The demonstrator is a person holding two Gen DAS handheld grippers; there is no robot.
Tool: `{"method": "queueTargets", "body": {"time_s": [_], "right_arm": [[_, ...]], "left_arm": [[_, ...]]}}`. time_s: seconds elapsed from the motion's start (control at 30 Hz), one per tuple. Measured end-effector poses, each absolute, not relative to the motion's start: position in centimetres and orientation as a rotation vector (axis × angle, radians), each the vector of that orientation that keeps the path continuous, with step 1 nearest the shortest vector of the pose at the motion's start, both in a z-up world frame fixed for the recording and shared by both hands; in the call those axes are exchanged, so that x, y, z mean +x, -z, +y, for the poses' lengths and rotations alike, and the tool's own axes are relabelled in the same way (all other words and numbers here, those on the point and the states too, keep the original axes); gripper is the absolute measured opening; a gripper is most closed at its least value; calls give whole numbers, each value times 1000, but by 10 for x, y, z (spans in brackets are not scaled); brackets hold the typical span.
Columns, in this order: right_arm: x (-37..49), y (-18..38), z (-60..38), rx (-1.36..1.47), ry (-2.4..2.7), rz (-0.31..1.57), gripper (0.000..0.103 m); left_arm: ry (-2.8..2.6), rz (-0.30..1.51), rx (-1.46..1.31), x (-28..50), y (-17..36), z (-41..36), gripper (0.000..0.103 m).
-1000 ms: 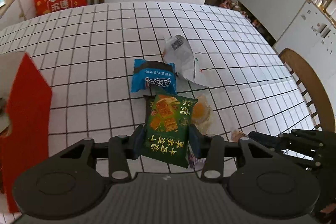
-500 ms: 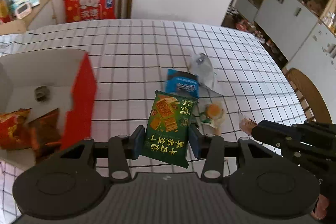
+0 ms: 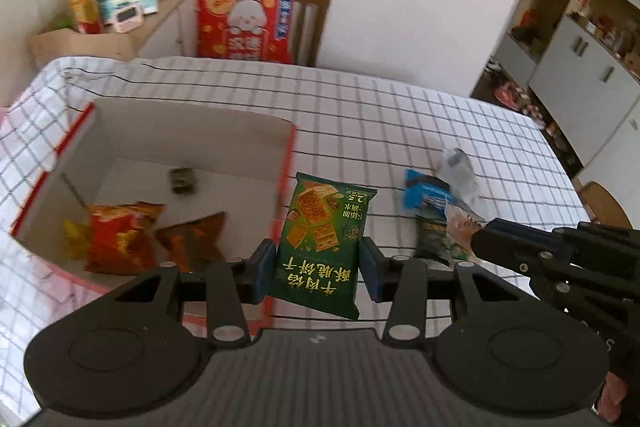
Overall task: Organize snacks
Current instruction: 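Carry the green packet and candy over the red box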
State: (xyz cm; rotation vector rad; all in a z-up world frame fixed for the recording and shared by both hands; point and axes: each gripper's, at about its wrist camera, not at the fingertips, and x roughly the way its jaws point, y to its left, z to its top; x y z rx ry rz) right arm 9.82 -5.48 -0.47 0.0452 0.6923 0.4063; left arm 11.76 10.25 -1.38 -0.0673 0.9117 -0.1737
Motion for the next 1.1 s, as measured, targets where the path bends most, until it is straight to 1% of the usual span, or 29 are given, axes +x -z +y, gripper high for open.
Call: {"method": "queueTargets", "body": {"time_s": [0.27,0.43,0.77,1.1], "right_arm": [[117,-4,-3,15,-467,677,10],[135,-1,28,4,-496,700,10],[169,20,79,-49,-529,762,10],[198,55,121,-144,-528,822,10]], "left_arm": [[89,899,-92,123,8,152,44],[31,891,-106,128,6,184,44],[-80,911,-123,154,16,245,44],[-158,964,-85,194,49,282,44]]}}
